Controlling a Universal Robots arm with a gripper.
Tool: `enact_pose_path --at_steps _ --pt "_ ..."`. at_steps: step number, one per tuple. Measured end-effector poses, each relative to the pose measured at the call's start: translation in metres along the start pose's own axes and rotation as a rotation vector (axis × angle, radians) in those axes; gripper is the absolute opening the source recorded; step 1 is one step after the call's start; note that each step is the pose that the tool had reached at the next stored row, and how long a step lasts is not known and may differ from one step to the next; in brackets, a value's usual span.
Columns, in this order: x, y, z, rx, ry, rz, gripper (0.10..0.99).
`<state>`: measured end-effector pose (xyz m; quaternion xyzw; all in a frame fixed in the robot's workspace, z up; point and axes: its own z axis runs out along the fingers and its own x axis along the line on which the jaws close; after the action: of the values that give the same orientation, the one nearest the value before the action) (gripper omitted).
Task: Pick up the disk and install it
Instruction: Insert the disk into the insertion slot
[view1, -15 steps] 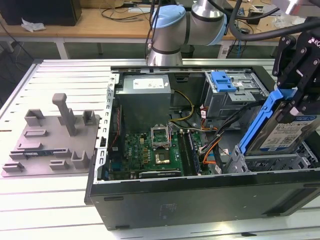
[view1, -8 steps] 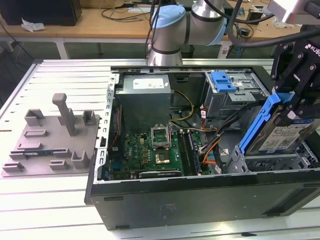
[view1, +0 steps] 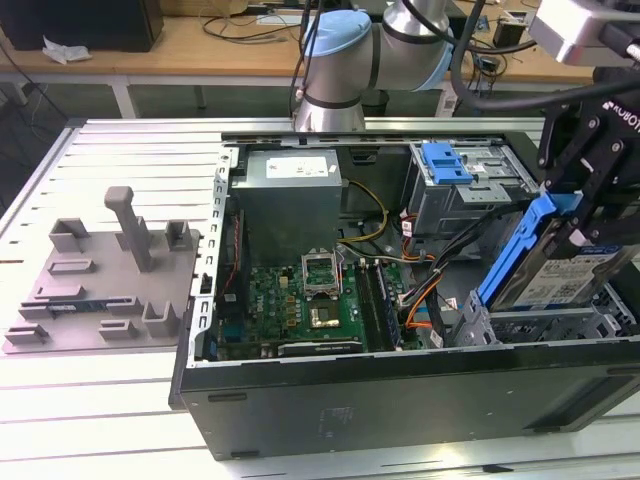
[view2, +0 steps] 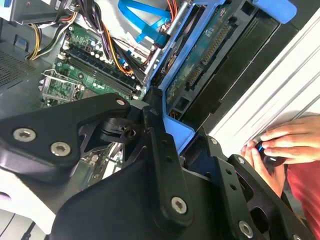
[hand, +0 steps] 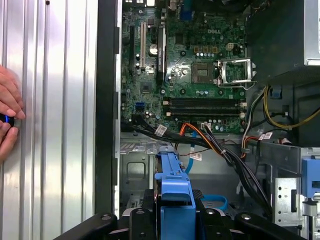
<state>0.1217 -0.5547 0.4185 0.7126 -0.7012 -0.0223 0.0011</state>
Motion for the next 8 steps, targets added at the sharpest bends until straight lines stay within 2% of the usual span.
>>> enact_pose_path --at_steps 8 --pt "0.0004 -0.0003 0.0109 0.000 0.0000 -0.003 0.365"
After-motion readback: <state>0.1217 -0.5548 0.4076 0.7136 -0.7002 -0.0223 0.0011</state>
